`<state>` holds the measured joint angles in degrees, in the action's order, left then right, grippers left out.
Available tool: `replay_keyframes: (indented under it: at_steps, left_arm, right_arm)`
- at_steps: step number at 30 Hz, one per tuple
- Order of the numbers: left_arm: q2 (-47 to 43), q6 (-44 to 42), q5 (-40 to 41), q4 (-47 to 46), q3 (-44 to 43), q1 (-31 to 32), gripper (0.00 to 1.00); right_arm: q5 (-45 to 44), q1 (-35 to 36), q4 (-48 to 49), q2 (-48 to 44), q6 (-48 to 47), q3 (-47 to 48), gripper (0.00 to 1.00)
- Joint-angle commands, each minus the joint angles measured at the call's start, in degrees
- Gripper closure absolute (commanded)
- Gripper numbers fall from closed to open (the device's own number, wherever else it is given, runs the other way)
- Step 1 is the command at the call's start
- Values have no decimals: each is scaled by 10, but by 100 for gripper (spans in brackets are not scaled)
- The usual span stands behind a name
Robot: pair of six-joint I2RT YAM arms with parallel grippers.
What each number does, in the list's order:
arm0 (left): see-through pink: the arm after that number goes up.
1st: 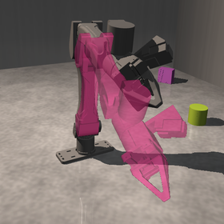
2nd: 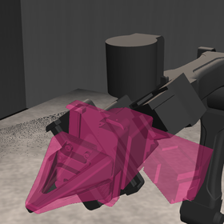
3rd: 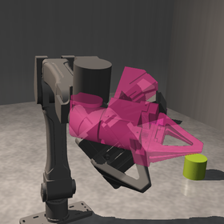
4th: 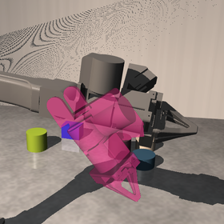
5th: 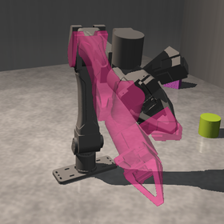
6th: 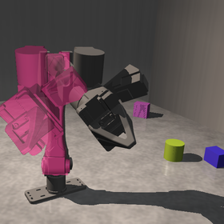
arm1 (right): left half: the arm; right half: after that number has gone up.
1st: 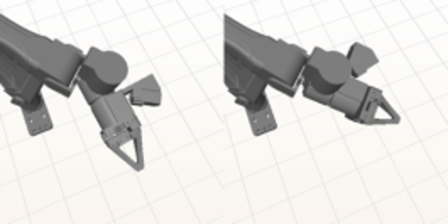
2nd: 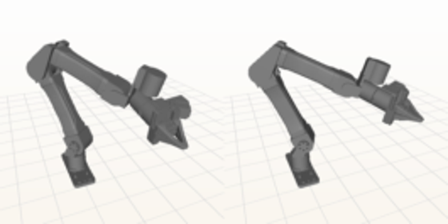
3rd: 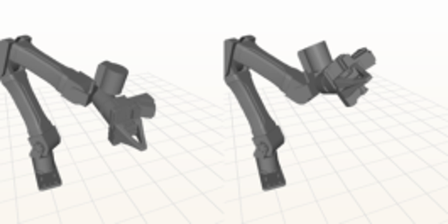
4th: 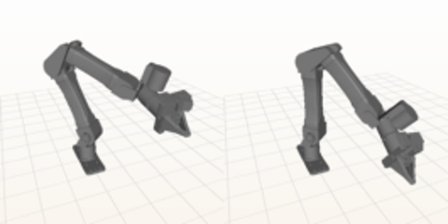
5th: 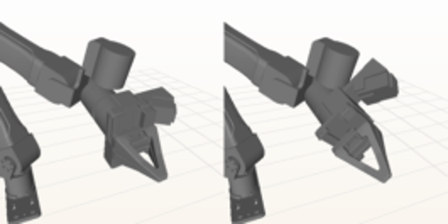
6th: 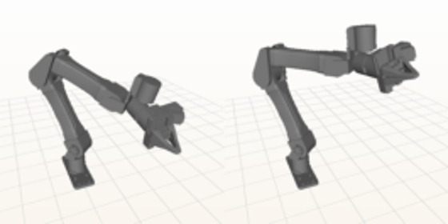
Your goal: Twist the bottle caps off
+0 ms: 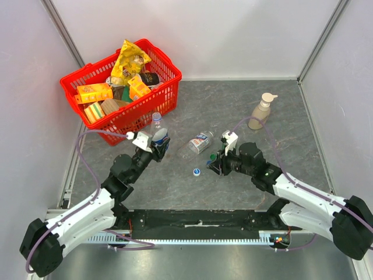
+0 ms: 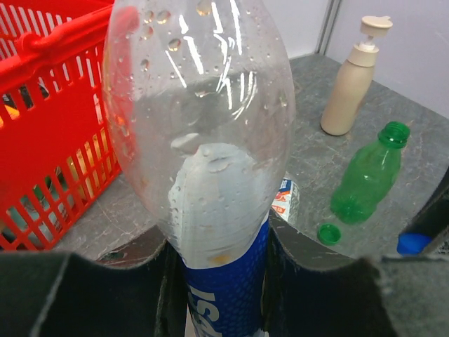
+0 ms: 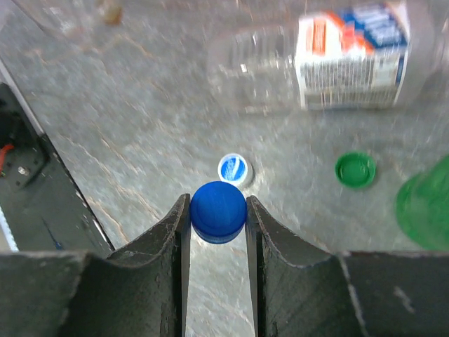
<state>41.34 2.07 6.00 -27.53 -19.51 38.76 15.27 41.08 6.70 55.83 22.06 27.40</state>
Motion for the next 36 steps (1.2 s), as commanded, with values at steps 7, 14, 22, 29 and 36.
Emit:
replay_keyframes:
  at_steps: [7,14,22,29,36]
  left_arm:
    - [81,-20,32,-268,89,3,98]
    - [176,-39,37,-345,96,3,98]
    - [242,-56,11,-369,76,3,98]
    - [302,-55,9,-423,87,3,98]
    - [345,-51,7,-474,100,3,90]
  right_arm:
    - [-83,19,-9,-5,51,-93,100]
    - [-89,22,21,11,66,-114,100]
    - [-118,22,29,40,96,-111,97]
    - [-149,22,22,35,107,-120,88]
    - [-147,22,22,37,107,-118,57]
